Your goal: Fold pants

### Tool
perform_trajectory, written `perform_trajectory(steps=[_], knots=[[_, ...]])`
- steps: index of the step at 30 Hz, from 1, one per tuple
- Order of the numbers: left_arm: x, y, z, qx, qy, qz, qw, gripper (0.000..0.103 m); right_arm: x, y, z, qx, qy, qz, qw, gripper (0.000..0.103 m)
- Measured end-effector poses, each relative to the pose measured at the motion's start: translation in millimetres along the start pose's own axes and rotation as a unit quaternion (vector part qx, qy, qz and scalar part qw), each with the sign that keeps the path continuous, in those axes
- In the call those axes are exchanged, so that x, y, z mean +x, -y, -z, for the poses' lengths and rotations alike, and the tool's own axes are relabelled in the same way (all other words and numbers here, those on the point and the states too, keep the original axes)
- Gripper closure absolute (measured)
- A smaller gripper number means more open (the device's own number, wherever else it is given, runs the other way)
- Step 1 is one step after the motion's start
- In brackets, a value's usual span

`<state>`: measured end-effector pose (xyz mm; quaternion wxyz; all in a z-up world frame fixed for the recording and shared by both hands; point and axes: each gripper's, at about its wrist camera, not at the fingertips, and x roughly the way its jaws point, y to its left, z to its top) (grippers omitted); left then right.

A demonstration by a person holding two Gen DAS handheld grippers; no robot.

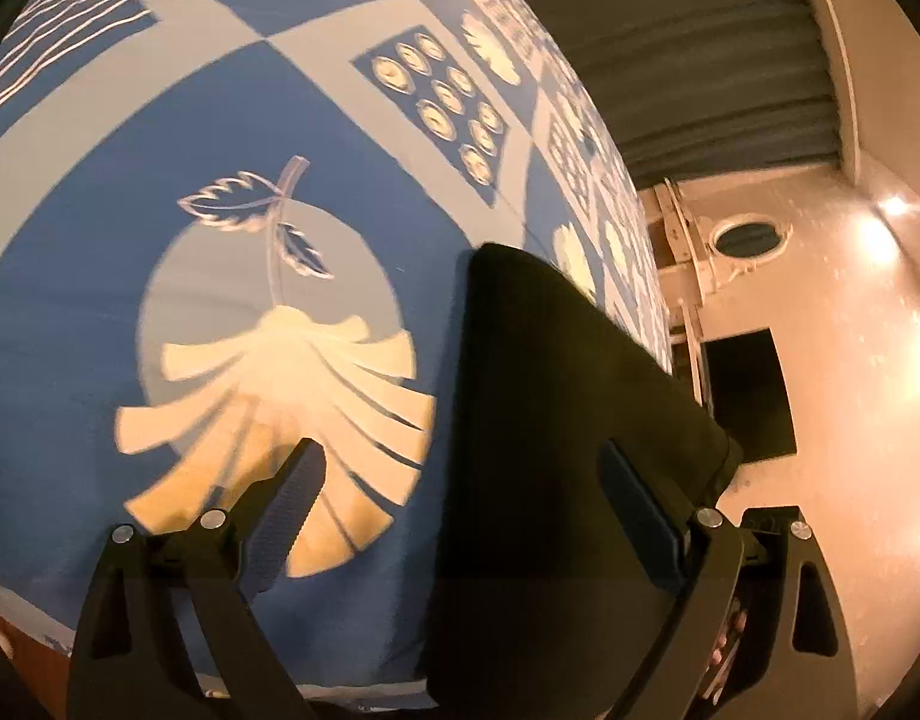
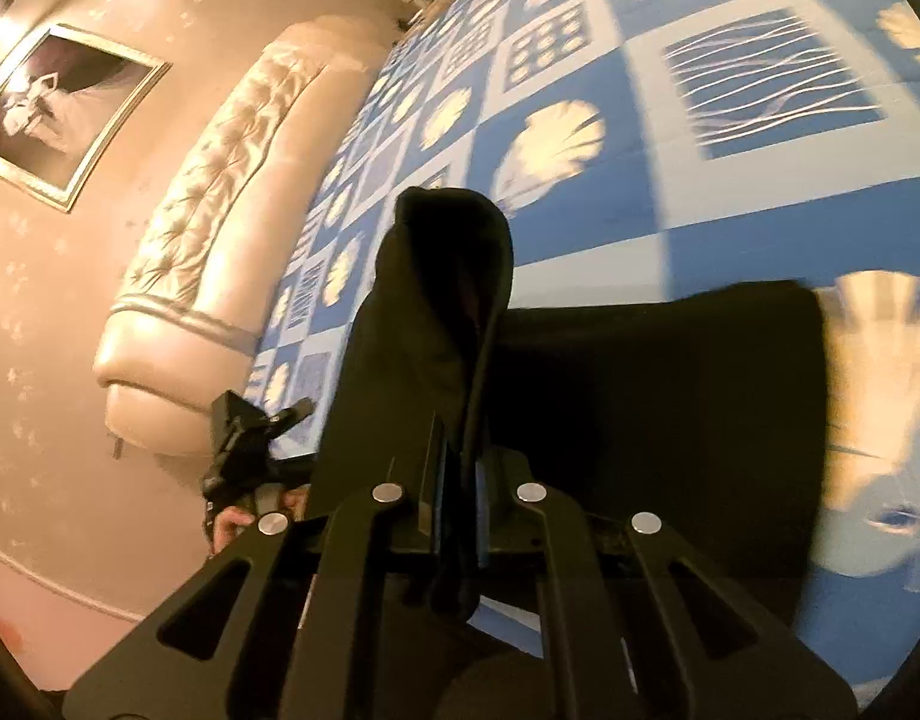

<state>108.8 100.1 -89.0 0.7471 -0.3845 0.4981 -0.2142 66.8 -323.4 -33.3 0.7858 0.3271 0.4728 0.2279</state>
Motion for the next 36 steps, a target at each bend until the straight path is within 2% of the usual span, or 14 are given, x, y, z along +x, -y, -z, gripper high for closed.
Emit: perform_trajectory(steps=[4, 8, 12, 17, 20, 22, 23, 26, 28, 29, 30, 31, 32, 36], knots=[[10, 14, 6, 0.025, -0.015, -0.003, 0.9996, 0.012, -19, 34, 8, 0.024, 0.004, 0.025, 0.999, 0.096], [19, 24, 10, 0.045, -0.032, -0.004, 0.9985, 0.012, -16, 58, 16, 0.048, 0.002, 0.03, 0.998, 0.096], [24, 32, 13, 0.059, -0.037, -0.005, 0.9976, 0.012, -16, 67, 17, 0.066, 0.008, 0.013, 0.998, 0.096], [26, 34, 14, 0.061, -0.037, -0.001, 0.9975, 0.012, -23, 73, 16, 0.065, 0.01, 0.032, 0.997, 0.098], [27, 39, 17, 0.066, -0.044, -0.002, 0.9969, 0.012, -21, 86, 19, 0.087, 0.007, 0.016, 0.996, 0.098], [30, 41, 19, 0.073, -0.049, -0.002, 0.9961, 0.012, -19, 91, 21, 0.105, 0.0, -0.015, 0.994, 0.095], [31, 41, 20, 0.075, -0.053, -0.002, 0.9958, 0.012, -19, 92, 22, 0.109, -0.006, -0.017, 0.994, 0.093], [37, 41, 23, 0.077, -0.066, -0.006, 0.9948, 0.012, -14, 92, 26, 0.11, -0.029, -0.033, 0.993, 0.053], [41, 40, 25, 0.082, -0.074, -0.015, 0.9938, 0.012, -12, 87, 28, 0.103, -0.037, -0.04, 0.993, 0.048], [43, 40, 26, 0.083, -0.075, -0.018, 0.9935, 0.012, -10, 84, 28, 0.097, -0.042, -0.038, 0.994, 0.048], [44, 40, 27, 0.085, -0.077, -0.02, 0.9932, 0.012, -7, 80, 28, 0.087, -0.048, -0.036, 0.994, 0.056], [44, 40, 27, 0.086, -0.076, -0.021, 0.9931, 0.012, -4, 76, 28, 0.081, -0.051, -0.035, 0.995, 0.071], [43, 41, 27, 0.086, -0.075, -0.021, 0.9932, 0.012, 0, 73, 29, 0.073, -0.058, -0.031, 0.995, 0.092], [42, 41, 28, 0.081, -0.075, -0.019, 0.9937, 0.012, -11, 62, 28, 0.049, -0.043, -0.005, 0.998, 0.093]])
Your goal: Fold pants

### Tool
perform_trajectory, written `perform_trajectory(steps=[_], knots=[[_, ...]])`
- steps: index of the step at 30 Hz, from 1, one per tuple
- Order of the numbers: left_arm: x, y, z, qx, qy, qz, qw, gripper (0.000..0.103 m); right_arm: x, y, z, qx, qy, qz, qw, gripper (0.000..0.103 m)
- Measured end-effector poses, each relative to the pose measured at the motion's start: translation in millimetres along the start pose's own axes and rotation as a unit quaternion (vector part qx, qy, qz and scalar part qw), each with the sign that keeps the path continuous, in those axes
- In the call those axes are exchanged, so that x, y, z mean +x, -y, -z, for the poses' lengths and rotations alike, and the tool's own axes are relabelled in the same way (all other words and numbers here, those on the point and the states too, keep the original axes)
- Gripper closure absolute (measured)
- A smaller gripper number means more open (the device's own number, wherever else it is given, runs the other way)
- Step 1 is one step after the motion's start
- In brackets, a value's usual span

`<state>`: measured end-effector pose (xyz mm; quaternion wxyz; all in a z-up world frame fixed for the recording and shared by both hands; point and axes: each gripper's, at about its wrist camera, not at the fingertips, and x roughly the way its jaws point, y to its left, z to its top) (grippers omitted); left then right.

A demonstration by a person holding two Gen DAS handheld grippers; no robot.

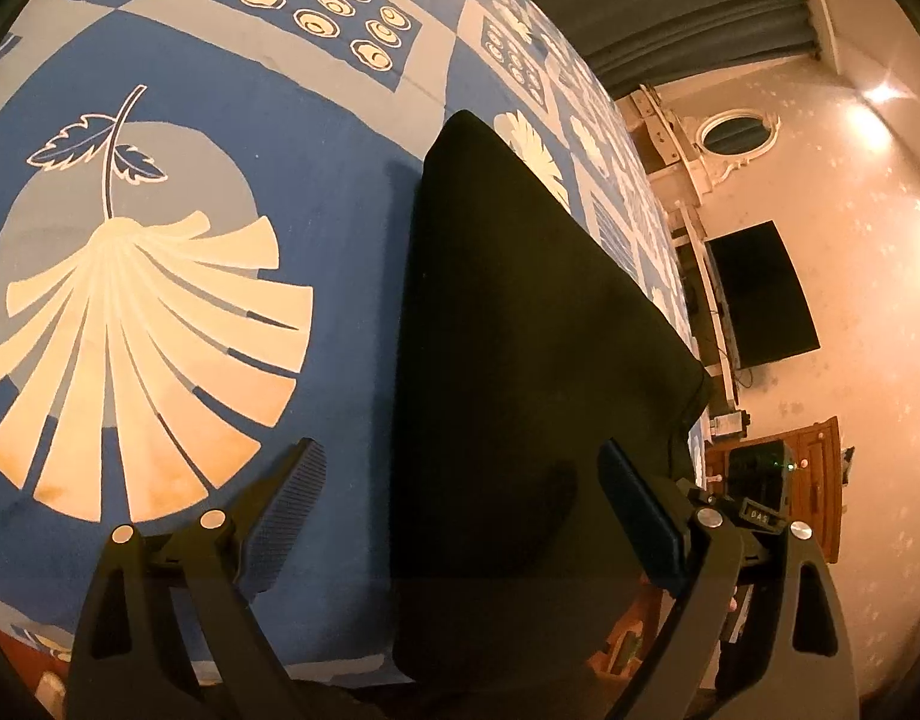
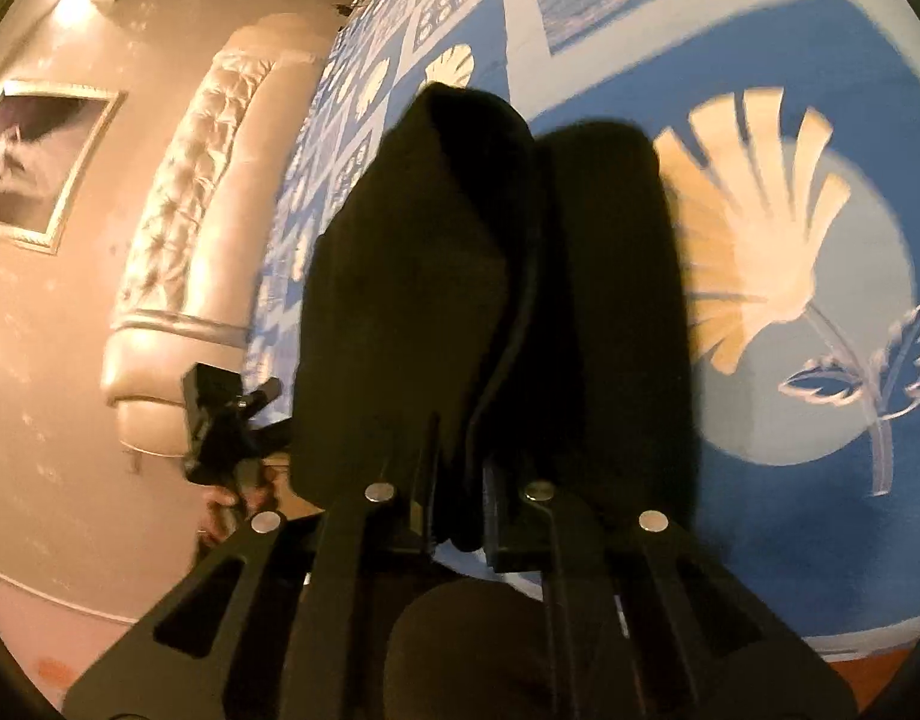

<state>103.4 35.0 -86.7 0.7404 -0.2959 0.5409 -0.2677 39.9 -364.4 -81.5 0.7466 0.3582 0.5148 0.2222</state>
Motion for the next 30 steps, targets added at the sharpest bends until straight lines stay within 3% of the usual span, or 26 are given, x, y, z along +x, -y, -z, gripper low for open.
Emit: perform_trajectory(steps=[4, 7, 10, 11, 13, 14, 15, 19, 22, 28, 30], knots=[[2, 1, 0, 0.006, -0.002, 0.0, 1.0, 0.012, -15, 7, 2, 0.006, 0.017, 0.019, 1.0, 0.094], [6, 3, 0, 0.007, -0.009, 0.005, 0.9999, 0.012, -10, 21, 7, 0.018, 0.005, 0.037, 0.999, 0.094], [9, 4, 1, 0.011, -0.016, 0.004, 0.9998, 0.012, -8, 24, 6, 0.032, 0.006, 0.023, 0.999, 0.09], [9, 5, 2, 0.014, -0.017, 0.004, 0.9997, 0.012, -12, 23, 5, 0.031, 0.009, 0.017, 0.999, 0.084], [10, 6, 2, 0.017, -0.02, 0.006, 0.9996, 0.012, -29, 28, 3, 0.035, 0.034, 0.006, 0.999, 0.058], [10, 5, 3, 0.015, -0.021, 0.01, 0.9996, 0.012, -36, 31, 1, 0.044, 0.045, -0.009, 0.998, 0.033], [10, 5, 4, 0.011, -0.023, 0.016, 0.9995, 0.012, -42, 35, 0, 0.055, 0.056, -0.01, 0.997, 0.017], [17, 1, 6, -0.027, -0.052, 0.063, 0.9963, 0.012, -50, 59, 5, 0.084, 0.053, 0.007, 0.995, 0.016], [22, 0, 10, -0.025, -0.066, 0.076, 0.9946, 0.012, -36, 71, 10, 0.106, 0.036, -0.021, 0.993, 0.016], [23, -2, 10, -0.016, -0.06, 0.09, 0.994, 0.012, -11, 63, 5, 0.094, 0.013, -0.076, 0.993, 0.013], [26, -1, 10, -0.024, -0.068, 0.104, 0.9919, 0.012, -7, 59, 5, 0.078, 0.006, -0.069, 0.994, 0.013]])
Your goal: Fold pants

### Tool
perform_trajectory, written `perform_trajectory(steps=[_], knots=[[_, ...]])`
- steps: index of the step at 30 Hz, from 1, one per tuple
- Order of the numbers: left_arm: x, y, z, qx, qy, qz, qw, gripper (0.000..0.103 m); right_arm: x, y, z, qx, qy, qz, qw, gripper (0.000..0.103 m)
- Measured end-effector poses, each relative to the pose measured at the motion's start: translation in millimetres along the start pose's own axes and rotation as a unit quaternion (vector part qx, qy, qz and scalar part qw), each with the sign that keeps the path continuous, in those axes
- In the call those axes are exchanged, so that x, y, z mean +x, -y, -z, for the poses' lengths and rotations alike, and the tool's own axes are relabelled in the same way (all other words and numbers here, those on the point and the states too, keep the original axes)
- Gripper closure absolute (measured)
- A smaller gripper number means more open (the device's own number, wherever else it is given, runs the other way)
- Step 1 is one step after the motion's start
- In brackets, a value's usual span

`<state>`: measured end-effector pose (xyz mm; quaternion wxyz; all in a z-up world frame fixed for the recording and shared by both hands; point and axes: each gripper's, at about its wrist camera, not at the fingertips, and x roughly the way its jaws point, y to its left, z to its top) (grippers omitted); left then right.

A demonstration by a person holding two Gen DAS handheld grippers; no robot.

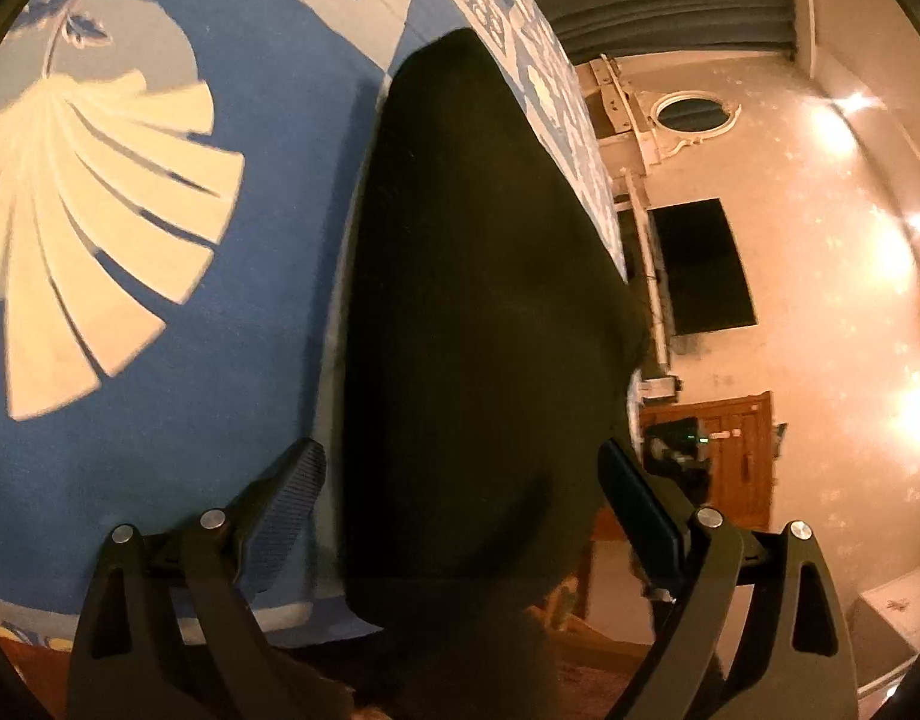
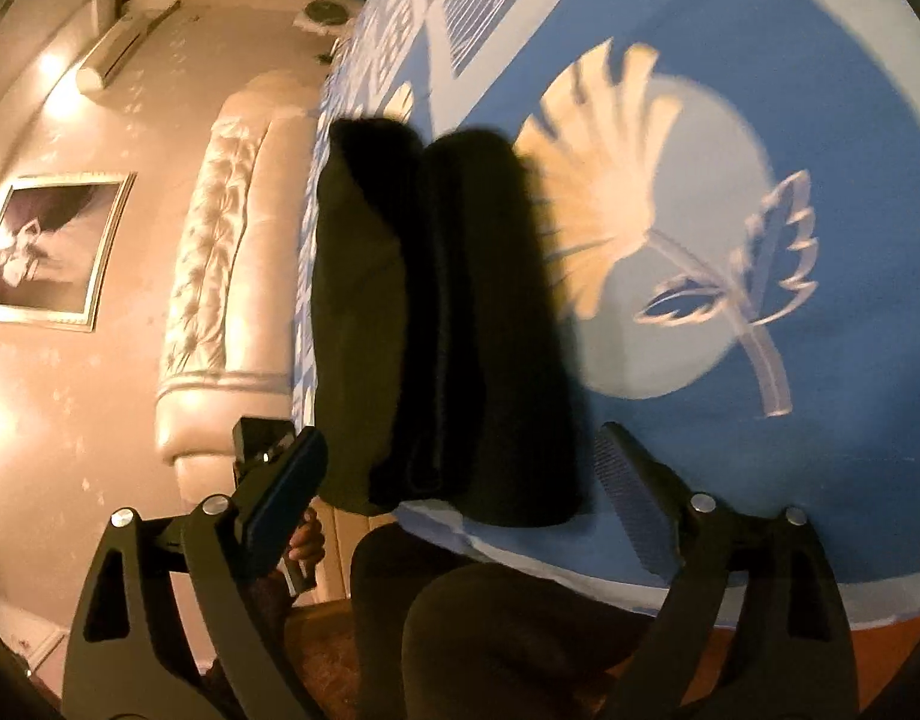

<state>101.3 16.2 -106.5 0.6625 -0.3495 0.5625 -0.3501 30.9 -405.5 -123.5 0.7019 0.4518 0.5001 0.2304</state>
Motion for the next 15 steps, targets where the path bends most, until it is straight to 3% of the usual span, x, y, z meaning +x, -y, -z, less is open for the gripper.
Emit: perform_trajectory(steps=[3, 11, 12, 13, 15], knots=[[5, 0, 1, 0.0, -0.019, 0.016, 0.9997, 0.012, 6, -5, 2, -0.012, -0.003, 0.006, 1.0, 0.011], [10, 2, -1, 0.008, -0.032, 0.009, 0.9994, 0.013, 11, -13, 13, -0.065, 0.006, 0.02, 0.998, 0.002], [10, 3, 0, 0.016, -0.035, 0.001, 0.9993, 0.02, 14, -16, 15, -0.081, 0.007, 0.033, 0.996, 0.002], [12, 6, 0, 0.029, -0.04, -0.02, 0.9986, 0.038, 18, -22, 17, -0.102, 0.0, 0.051, 0.993, 0.002], [17, 8, 3, 0.049, -0.046, -0.056, 0.9962, 0.048, 22, -26, 17, -0.108, -0.014, 0.068, 0.992, 0.002]])
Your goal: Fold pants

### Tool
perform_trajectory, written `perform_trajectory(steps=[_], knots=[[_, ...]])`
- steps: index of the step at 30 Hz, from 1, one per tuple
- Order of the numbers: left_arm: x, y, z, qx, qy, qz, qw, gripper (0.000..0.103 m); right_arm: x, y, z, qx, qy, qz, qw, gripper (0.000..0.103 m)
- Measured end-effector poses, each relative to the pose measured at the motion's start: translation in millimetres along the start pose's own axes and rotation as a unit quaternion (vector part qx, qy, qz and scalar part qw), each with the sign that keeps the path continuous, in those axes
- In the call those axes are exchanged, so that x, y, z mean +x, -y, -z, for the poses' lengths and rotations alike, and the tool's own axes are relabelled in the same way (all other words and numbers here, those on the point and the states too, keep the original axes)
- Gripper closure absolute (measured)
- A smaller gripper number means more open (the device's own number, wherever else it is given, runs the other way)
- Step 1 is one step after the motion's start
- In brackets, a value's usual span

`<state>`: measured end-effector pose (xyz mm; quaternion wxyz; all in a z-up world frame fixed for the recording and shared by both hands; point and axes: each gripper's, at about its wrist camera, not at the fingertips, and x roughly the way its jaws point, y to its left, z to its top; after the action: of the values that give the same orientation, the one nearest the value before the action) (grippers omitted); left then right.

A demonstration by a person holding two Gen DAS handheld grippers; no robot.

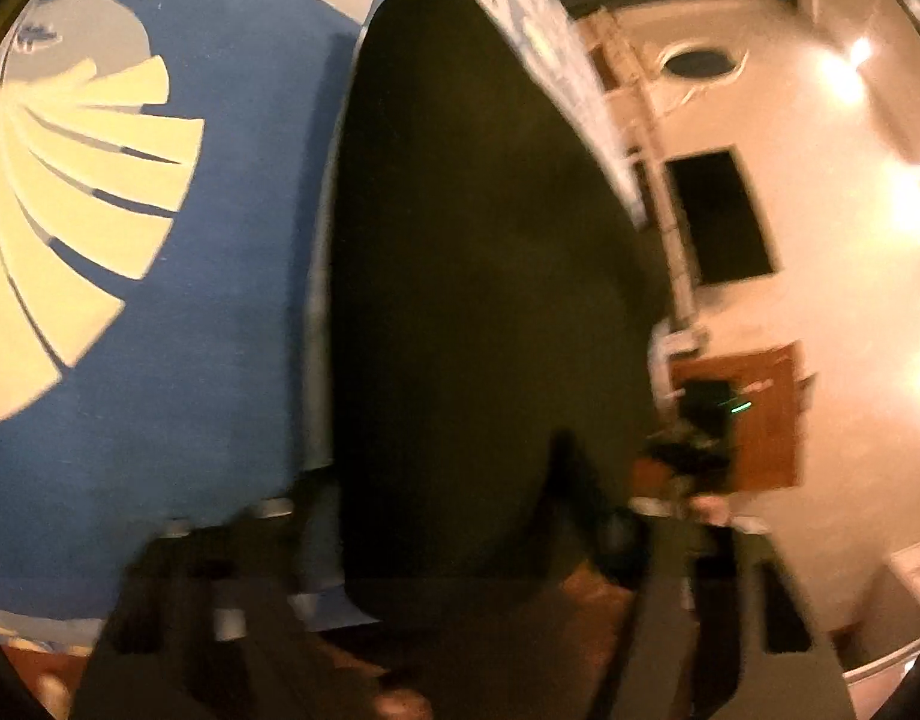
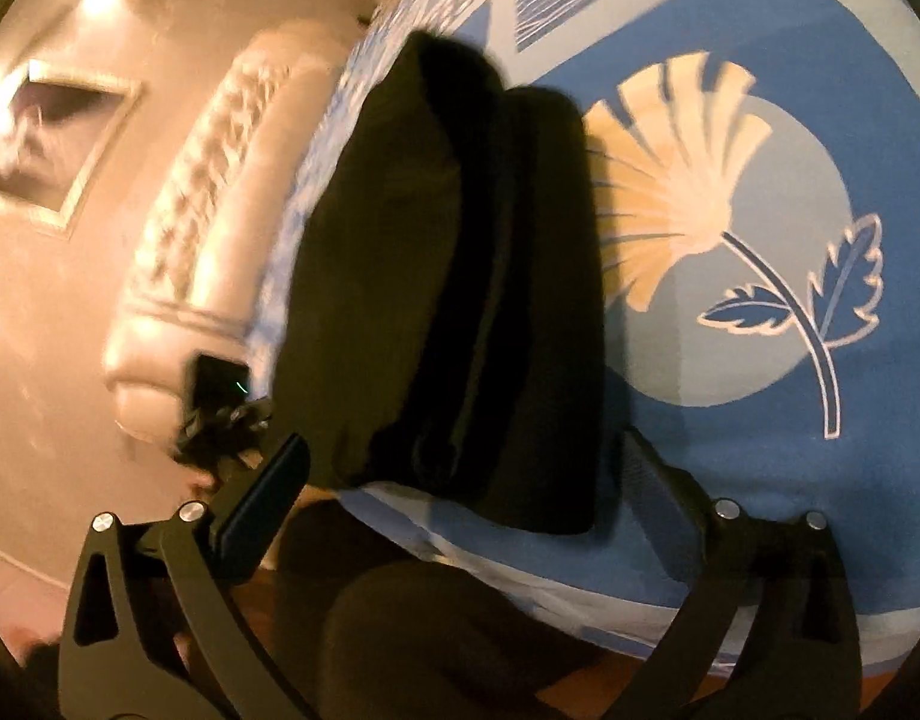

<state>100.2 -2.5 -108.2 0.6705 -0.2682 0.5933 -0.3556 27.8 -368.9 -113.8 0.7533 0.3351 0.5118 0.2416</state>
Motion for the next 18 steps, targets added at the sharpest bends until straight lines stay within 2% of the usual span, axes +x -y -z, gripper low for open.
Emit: perform_trajectory(steps=[2, 3, 4, 5, 8, 18], knots=[[0, -1, 0, -0.001, -0.001, 0.005, 1.0, 0.052, -1, 2, -3, 0.02, 0.0, -0.011, 1.0, 0.003], [1, -1, 0, -0.002, -0.002, 0.006, 1.0, 0.055, -1, 2, -2, 0.019, 0.0, -0.012, 1.0, 0.009], [2, 0, 1, 0.003, -0.001, 0.002, 1.0, 0.058, 0, 1, -1, 0.012, -0.002, 0.001, 1.0, 0.018], [2, 3, 1, 0.015, 0.001, -0.009, 0.9998, 0.058, 1, 2, 0, 0.013, -0.008, 0.004, 1.0, 0.045], [2, 10, 5, 0.037, 0.005, -0.023, 0.999, 0.064, 1, 8, 1, 0.023, -0.004, -0.001, 1.0, 0.052], [-5, 22, 5, 0.074, 0.028, -0.043, 0.996, 0.072, -2, 5, -1, 0.02, 0.006, -0.004, 1.0, 0.056]])
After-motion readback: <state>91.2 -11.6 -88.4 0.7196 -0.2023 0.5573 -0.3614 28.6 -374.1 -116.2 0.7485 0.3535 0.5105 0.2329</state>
